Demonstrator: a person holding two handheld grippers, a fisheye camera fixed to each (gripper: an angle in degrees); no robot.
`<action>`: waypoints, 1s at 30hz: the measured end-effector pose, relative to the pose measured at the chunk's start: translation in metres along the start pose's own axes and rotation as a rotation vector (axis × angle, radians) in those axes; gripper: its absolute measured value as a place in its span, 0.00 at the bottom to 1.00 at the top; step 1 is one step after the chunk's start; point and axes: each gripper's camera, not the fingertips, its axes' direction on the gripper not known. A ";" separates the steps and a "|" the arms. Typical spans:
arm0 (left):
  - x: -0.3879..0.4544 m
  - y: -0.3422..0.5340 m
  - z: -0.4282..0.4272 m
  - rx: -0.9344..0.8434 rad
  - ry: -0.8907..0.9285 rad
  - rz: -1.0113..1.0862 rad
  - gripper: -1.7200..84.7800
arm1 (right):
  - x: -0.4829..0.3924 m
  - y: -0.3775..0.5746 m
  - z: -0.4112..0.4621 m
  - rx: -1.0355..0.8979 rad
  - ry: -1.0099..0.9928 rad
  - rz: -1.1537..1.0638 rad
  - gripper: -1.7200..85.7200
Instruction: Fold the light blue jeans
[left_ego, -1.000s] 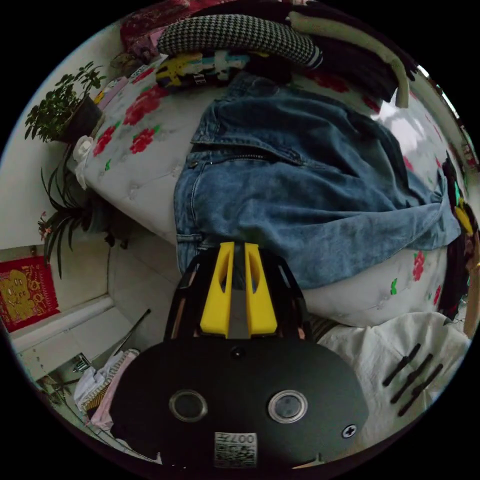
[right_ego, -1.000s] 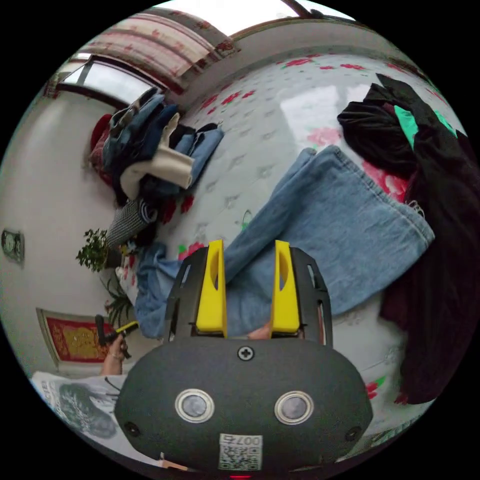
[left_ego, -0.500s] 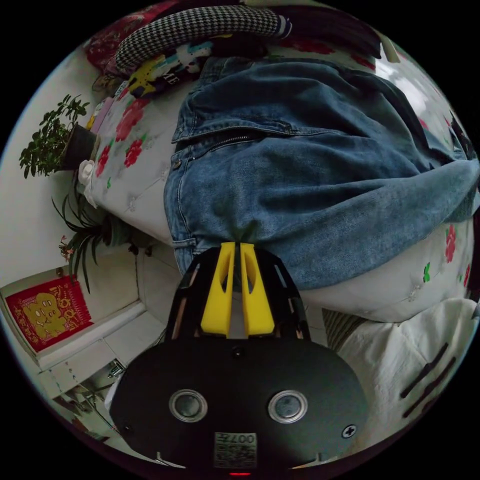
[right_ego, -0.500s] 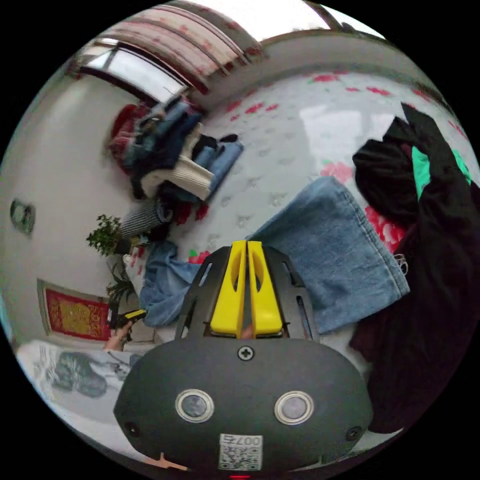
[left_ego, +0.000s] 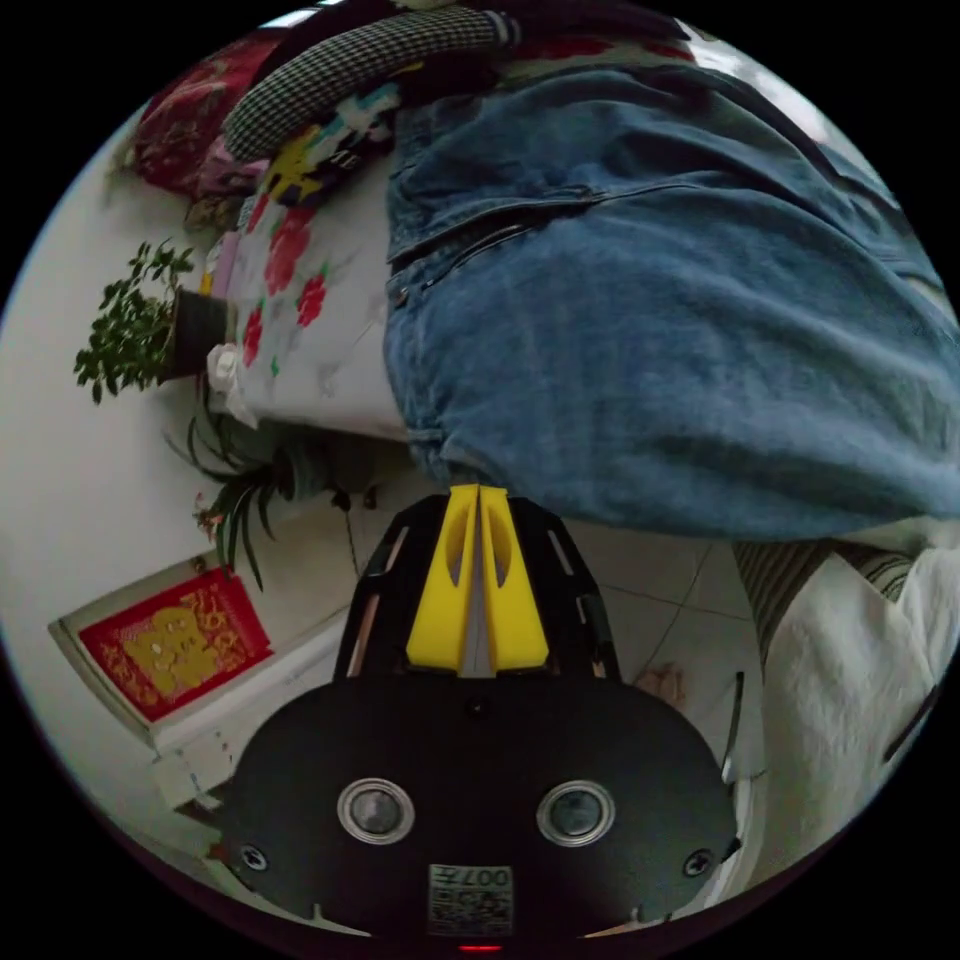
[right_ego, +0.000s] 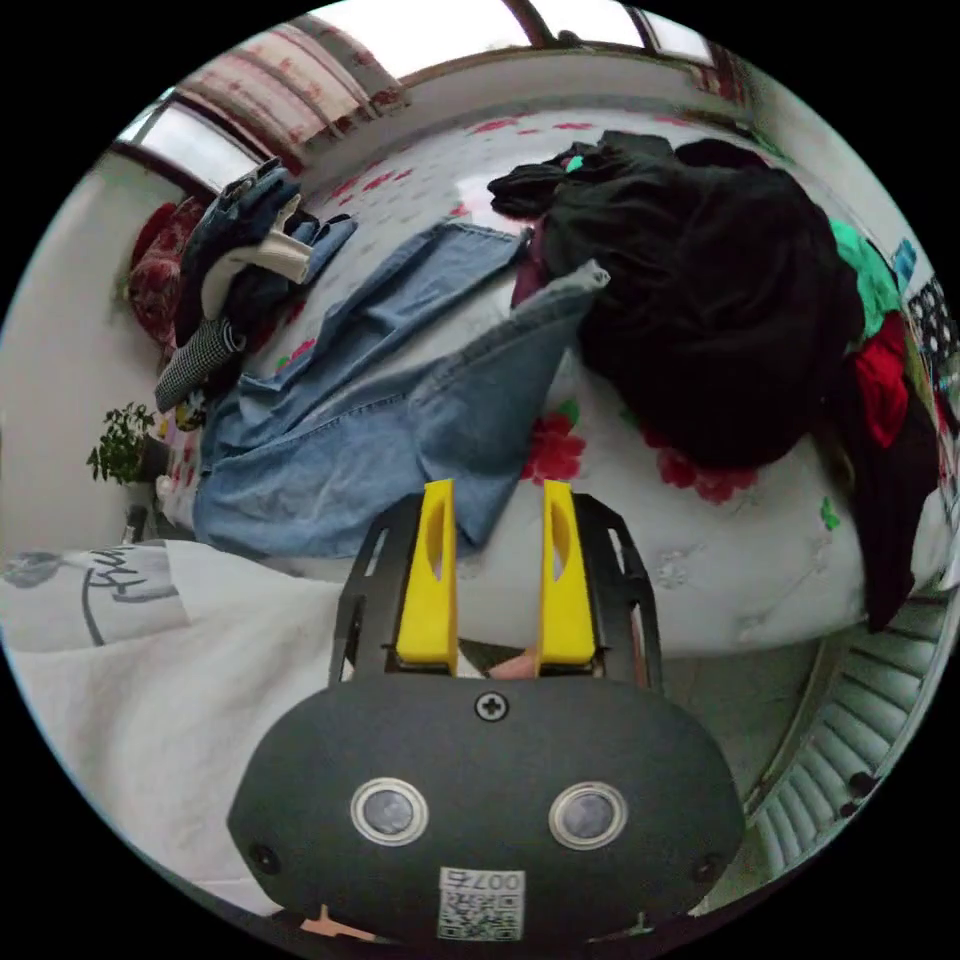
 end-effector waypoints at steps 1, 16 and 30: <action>-0.004 0.003 -0.002 0.002 -0.003 -0.014 0.01 | -0.010 -0.007 -0.003 0.026 0.007 -0.069 0.12; -0.001 0.005 -0.051 0.089 0.293 -0.095 0.01 | -0.005 -0.006 0.013 0.027 0.084 -0.136 0.03; -0.083 -0.029 -0.074 0.180 0.407 -0.184 0.01 | 0.045 0.005 -0.058 0.234 0.133 0.092 0.08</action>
